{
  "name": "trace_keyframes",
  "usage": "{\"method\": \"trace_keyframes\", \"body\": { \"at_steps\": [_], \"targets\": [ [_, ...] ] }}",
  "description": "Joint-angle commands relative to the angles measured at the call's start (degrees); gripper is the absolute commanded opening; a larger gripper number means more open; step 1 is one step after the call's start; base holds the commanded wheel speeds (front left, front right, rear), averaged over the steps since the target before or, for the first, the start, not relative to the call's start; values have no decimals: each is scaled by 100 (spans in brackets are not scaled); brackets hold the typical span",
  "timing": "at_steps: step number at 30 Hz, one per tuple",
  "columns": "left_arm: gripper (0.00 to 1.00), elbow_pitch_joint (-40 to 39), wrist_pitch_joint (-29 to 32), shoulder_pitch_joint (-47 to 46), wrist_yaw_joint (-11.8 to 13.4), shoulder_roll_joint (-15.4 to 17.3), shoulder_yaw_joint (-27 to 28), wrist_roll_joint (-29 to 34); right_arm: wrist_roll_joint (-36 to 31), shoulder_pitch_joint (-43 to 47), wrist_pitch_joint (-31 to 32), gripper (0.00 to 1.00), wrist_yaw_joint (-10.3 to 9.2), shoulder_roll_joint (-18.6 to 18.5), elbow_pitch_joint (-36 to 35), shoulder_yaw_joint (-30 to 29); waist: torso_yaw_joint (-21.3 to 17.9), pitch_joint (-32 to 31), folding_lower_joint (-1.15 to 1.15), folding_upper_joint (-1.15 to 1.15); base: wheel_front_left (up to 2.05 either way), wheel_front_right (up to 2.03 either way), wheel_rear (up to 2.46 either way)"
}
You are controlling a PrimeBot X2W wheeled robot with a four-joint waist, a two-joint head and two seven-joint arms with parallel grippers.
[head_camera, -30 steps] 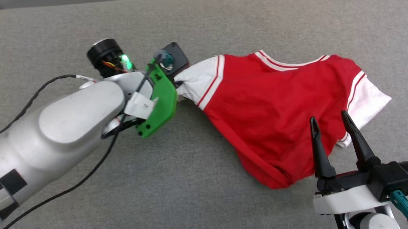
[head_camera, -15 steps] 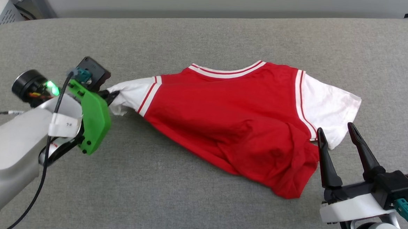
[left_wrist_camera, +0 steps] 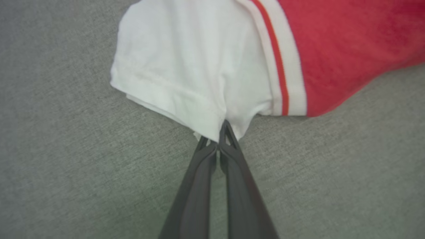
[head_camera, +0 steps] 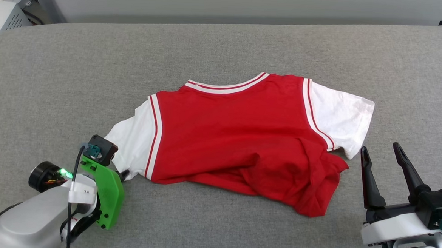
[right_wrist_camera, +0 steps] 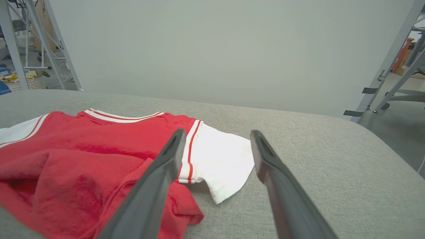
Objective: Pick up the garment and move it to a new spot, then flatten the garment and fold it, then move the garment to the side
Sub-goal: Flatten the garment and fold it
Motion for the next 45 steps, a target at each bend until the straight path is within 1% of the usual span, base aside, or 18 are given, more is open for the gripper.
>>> {"method": "trace_keyframes", "body": {
  "at_steps": [1,2,3,4,5,6,7,10,15,19,24,25,27,28,32,35,39,45],
  "targets": [
    [0,116,-63,157,-38,-119,-26,-50,3,63,-27,100,-4,-51,43,-33,20,-41,0,0,0,0,0],
    [0,179,-126,189,-40,-180,-21,-59,20,64,-27,100,-4,-70,59,-54,36,-70,0,0,0,0,0],
    [56,248,-227,220,-30,-245,2,-70,41,64,-27,100,-4,-96,78,-84,56,-97,0,0,0,0,0],
    [100,308,-381,230,18,-298,40,-43,63,49,-27,100,-4,-128,98,-117,74,-128,0,0,0,0,0],
    [100,348,-499,238,71,-331,67,-13,88,31,-27,100,-4,-158,113,-142,87,-161,0,0,0,0,0],
    [100,353,-909,290,240,-394,171,62,161,-50,-25,100,-4,-354,140,-217,137,-272,0,0,0,0,0],
    [100,320,-1045,306,309,-395,208,94,184,-78,-6,100,-4,-423,127,-240,152,-304,0,0,0,0,0],
    [100,110,-1572,325,681,-366,308,348,271,-201,187,100,-4,-703,55,-368,238,-398,0,0,0,0,0],
    [100,-456,-1954,419,1276,-255,465,666,518,-520,722,100,-4,-1281,-137,-447,387,-460,0,0,0,0,0],
    [100,-990,-2087,523,1762,-134,783,878,783,-889,1363,100,-4,-1891,-232,-371,504,-422,0,0,0,0,0],
    [100,-1673,-2122,766,2297,-157,1550,1372,1611,-1460,2764,100,-4,-2639,-216,-3,638,-249,0,0,0,0,0],
    [100,-2169,-2124,1224,2599,-455,2514,2089,2429,-2010,4100,100,-4,-3267,16,389,795,11,0,0,0,0,0],
    [100,-2301,-2124,1416,2624,-655,2878,2390,2732,-2192,4662,100,-4,-3470,178,564,860,120,0,0,0,0,0],
    [100,-2448,-2124,1698,2564,-1015,3394,2814,3220,-2426,5581,100,-4,-3688,468,779,969,290,0,0,0,0,0],
    [100,-2486,-2125,2009,2326,-1455,3960,3222,3479,-2791,6285,100,-4,-3801,820,905,1104,536,0,0,0,0,0],
    [100,-2449,-2125,2180,2091,-1754,4342,3484,3501,-3089,6579,100,-4,-3793,1052,1002,1191,733,0,0,0,0,0],
    [100,-2414,-2125,2272,1755,-2084,4747,3806,3380,-3480,6716,100,-4,-3680,1395,1100,1287,987,0,0,0,0,0],
    [100,-2342,-2125,2193,1304,-2495,5179,4239,3220,-3774,6577,100,-4,-3411,2058,1185,1429,1284,0,0,0,0,0]
  ]
}}
